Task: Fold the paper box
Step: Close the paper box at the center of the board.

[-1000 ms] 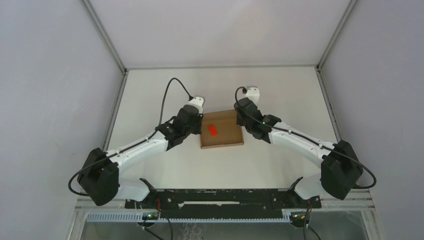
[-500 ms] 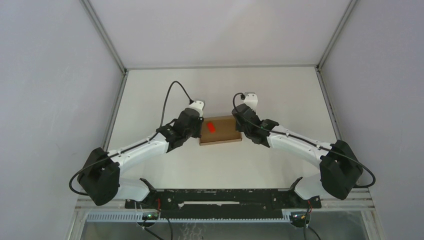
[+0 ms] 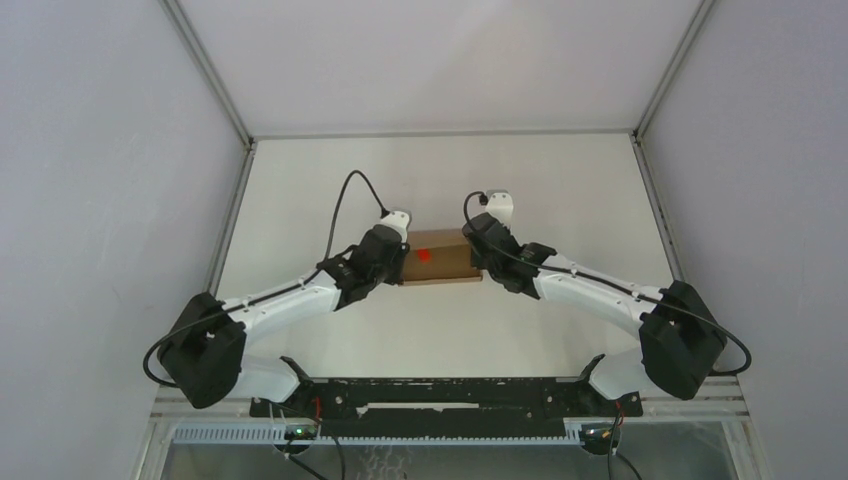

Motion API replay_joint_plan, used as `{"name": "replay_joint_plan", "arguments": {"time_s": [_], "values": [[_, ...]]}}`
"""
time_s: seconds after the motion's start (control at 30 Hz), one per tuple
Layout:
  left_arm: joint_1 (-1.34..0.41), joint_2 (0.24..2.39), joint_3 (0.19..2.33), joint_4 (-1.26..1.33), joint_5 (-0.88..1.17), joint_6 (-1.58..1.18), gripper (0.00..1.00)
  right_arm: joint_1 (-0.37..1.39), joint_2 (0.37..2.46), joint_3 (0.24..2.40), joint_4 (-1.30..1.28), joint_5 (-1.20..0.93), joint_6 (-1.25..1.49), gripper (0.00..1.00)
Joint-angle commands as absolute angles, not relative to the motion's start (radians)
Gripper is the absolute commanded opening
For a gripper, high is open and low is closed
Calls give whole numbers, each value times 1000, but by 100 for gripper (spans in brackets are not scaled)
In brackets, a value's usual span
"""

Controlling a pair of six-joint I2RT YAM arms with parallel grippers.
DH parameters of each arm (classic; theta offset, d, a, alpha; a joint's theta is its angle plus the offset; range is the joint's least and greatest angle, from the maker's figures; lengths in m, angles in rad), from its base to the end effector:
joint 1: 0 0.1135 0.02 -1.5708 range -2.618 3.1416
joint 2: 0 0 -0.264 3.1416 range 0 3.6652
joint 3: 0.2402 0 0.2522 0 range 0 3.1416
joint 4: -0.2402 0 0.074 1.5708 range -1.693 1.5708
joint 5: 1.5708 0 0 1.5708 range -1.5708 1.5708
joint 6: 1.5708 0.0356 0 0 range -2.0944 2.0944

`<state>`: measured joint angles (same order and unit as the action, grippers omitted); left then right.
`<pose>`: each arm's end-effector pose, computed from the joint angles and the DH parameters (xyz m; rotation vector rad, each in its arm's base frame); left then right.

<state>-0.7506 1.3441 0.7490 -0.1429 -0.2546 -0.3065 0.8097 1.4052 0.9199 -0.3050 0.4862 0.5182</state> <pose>0.2090 -0.1826 0.2101 0.3778 2.2619 -0.2576 0.2158 0.2024 0.2377 -0.0993 2.2511 0.1304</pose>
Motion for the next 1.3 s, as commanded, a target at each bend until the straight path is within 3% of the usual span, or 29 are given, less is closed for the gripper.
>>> {"name": "replay_joint_plan", "arguments": {"time_s": [0.0,0.3,0.53,0.6,0.97,1.27], "values": [[-787,1363,735,-26,-162,-337,15,864,1390,912,-203,380,540,0],[-790,1381,716,-13,-166,-343,16,883,1408,855,-177,377,564,2],[-790,1374,707,-13,-188,-350,27,887,1350,795,-182,355,567,35],[-790,1368,699,-11,-193,-351,29,887,1302,775,-197,351,558,39],[-796,1351,670,-5,-199,-358,29,793,1045,738,-278,292,517,44],[-810,1166,606,-75,-189,-407,32,639,1156,815,-241,85,496,42]]}}
